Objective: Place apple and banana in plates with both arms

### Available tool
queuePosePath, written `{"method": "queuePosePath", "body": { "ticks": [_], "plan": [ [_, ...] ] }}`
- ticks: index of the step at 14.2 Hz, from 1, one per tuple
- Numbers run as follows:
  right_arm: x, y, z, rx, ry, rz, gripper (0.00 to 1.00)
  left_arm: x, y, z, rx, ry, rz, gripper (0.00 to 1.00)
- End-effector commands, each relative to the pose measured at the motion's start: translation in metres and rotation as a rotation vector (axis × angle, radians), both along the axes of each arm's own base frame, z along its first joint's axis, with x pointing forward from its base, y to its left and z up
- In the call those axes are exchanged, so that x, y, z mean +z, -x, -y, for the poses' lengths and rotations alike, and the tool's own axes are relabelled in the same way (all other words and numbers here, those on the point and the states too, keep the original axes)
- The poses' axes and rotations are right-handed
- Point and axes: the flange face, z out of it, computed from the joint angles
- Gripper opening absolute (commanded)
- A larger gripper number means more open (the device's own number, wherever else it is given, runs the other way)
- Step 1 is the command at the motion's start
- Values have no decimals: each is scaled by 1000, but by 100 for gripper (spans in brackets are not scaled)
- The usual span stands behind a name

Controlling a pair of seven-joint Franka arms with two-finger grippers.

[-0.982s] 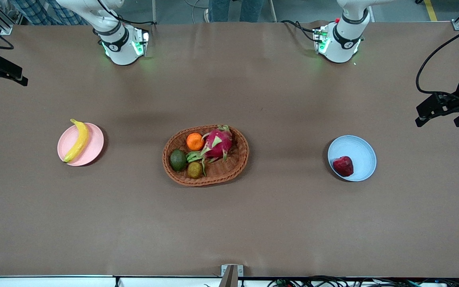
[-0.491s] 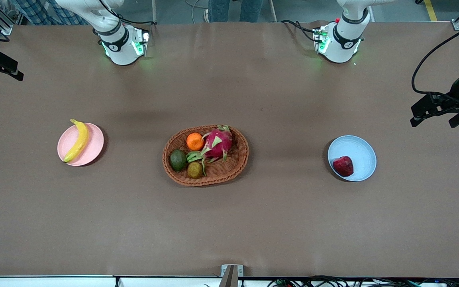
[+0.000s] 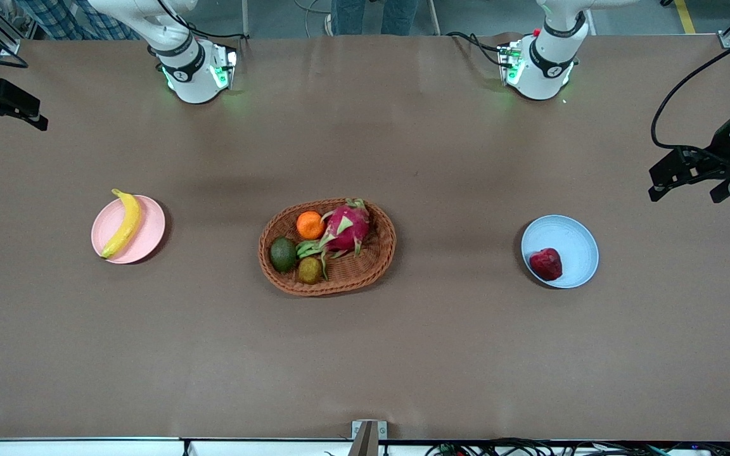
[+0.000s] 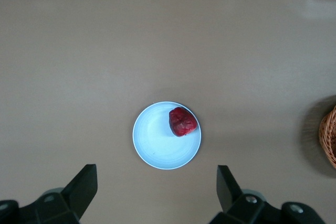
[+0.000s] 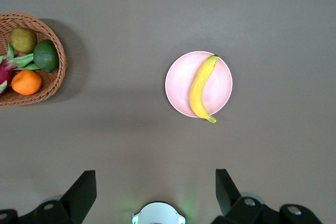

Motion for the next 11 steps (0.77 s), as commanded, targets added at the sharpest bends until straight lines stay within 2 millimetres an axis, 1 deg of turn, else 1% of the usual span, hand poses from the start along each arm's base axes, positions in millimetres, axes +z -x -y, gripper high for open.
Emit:
{"method": "queuePosePath", "body": {
  "ticks": [1, 4, 8, 11],
  "plan": [
    [-1, 8, 3, -1, 21, 14, 100, 9, -1, -4, 0, 10, 2, 100],
    [0, 8, 1, 2, 21, 18, 100, 10, -1, -2, 0, 8, 4, 100],
    [-1, 8, 3, -35, 12, 6, 100, 8, -2, -7, -1, 7, 0, 100],
    [-1, 7, 0, -63, 12, 6, 100, 8, -2, -10, 4, 7, -2, 100]
  ]
}}
